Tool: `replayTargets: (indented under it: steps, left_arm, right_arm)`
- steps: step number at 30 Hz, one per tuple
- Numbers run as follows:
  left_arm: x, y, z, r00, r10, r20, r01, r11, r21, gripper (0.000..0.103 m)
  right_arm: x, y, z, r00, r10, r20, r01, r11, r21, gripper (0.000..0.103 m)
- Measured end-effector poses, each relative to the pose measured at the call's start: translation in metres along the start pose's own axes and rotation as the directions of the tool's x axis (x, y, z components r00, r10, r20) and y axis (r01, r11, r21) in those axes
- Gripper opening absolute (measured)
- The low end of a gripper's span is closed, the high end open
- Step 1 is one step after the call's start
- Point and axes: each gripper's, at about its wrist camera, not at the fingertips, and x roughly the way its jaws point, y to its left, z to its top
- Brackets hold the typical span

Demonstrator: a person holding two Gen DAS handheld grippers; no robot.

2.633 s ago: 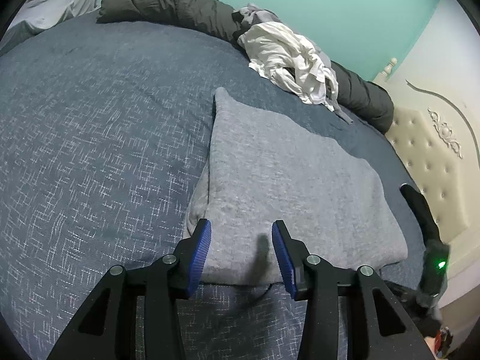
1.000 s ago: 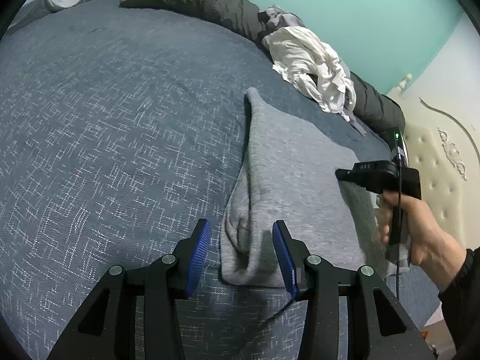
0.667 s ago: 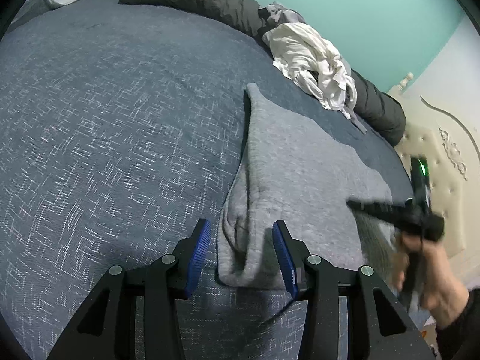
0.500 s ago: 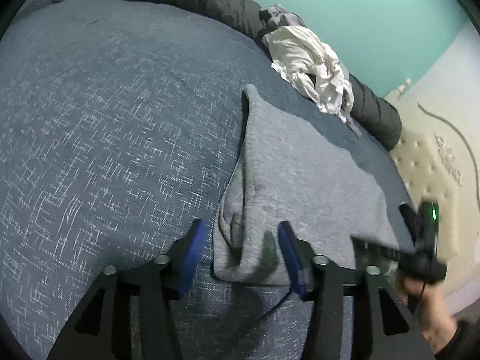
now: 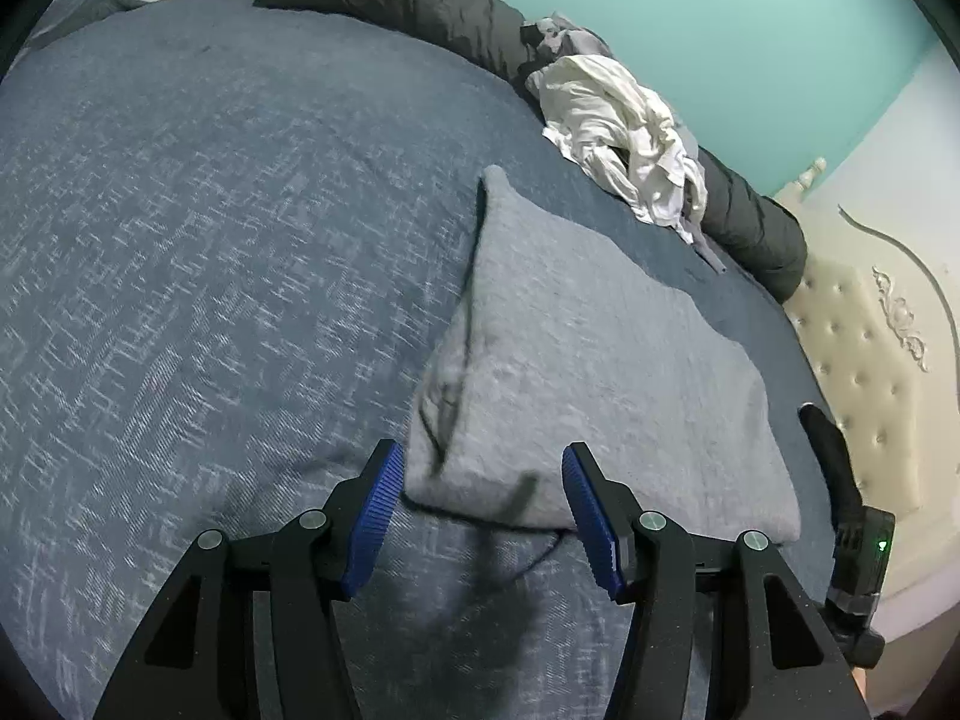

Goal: Fold clothes

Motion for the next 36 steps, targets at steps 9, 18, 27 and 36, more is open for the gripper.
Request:
replayTargets:
  steps: [9, 18, 27, 36]
  left_arm:
    - [0.019, -0.005, -0.013, 0.996, -0.042, -0.082, 0.035, 0.997, -0.074, 0.068]
    - [0.042, 0.018, -0.018, 0.993, -0.085, -0.078, 0.062, 0.963, -0.264, 0.068]
    - [0.052, 0.021, -0.007, 0.997, -0.081, 0.016, 0.082, 0.941, -0.33, 0.048]
    - [0.04, 0.003, -0.001, 0.99, -0.105, 0.095, 0.128, 0.951, -0.282, 0.02]
  right_arm:
    - [-0.048, -0.063, 0.019, 0.98, 0.019, 0.197, -0.041, 0.993, 0.111, 0.005]
    - [-0.048, -0.098, 0.017, 0.971, 0.075, 0.227, -0.114, 0.98, 0.163, 0.005]
    - [-0.063, -0.125, 0.015, 0.956, 0.049, 0.289, -0.112, 0.973, 0.204, 0.005]
    - [-0.075, -0.15, 0.014, 0.938, 0.037, 0.344, -0.12, 0.968, 0.222, 0.005]
